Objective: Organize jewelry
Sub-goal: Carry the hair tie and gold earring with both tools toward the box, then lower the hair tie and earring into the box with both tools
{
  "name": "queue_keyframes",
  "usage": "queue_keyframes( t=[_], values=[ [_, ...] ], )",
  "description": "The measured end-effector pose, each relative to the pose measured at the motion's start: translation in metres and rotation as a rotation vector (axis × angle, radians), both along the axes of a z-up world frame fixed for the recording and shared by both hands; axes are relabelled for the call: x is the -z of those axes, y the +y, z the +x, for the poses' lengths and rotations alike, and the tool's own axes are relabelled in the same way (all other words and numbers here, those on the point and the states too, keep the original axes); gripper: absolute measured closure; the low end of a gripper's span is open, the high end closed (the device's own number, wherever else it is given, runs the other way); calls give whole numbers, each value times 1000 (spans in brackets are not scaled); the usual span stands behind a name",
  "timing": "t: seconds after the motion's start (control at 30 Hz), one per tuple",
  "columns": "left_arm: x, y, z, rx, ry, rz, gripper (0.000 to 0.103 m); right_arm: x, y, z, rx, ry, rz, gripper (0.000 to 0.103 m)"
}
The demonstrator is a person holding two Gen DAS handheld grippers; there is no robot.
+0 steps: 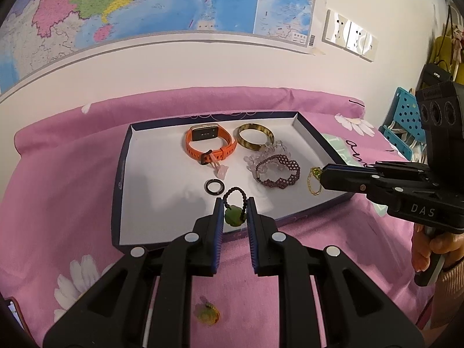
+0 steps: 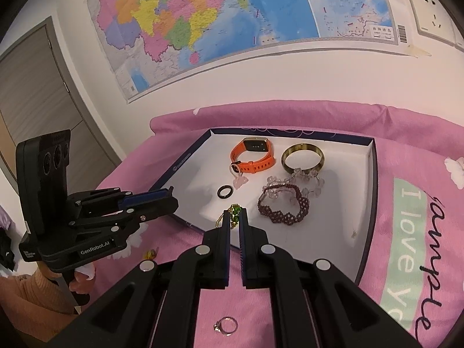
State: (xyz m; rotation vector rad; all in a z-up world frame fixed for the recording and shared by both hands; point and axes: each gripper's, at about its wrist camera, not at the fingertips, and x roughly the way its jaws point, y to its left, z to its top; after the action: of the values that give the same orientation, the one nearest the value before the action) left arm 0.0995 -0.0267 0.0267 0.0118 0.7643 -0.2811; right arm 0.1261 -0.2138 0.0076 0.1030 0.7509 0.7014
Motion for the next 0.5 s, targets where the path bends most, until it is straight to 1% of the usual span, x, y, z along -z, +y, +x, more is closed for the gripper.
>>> queue_keyframes(
  t=[0.23,0.5],
  values=[
    [1,-1,10,-7,6,16,87,-1,-1,10,4,9,9,99],
    [2,-5,18,-3,5,25,87,1,2,20,8,15,-11,99]
  ],
)
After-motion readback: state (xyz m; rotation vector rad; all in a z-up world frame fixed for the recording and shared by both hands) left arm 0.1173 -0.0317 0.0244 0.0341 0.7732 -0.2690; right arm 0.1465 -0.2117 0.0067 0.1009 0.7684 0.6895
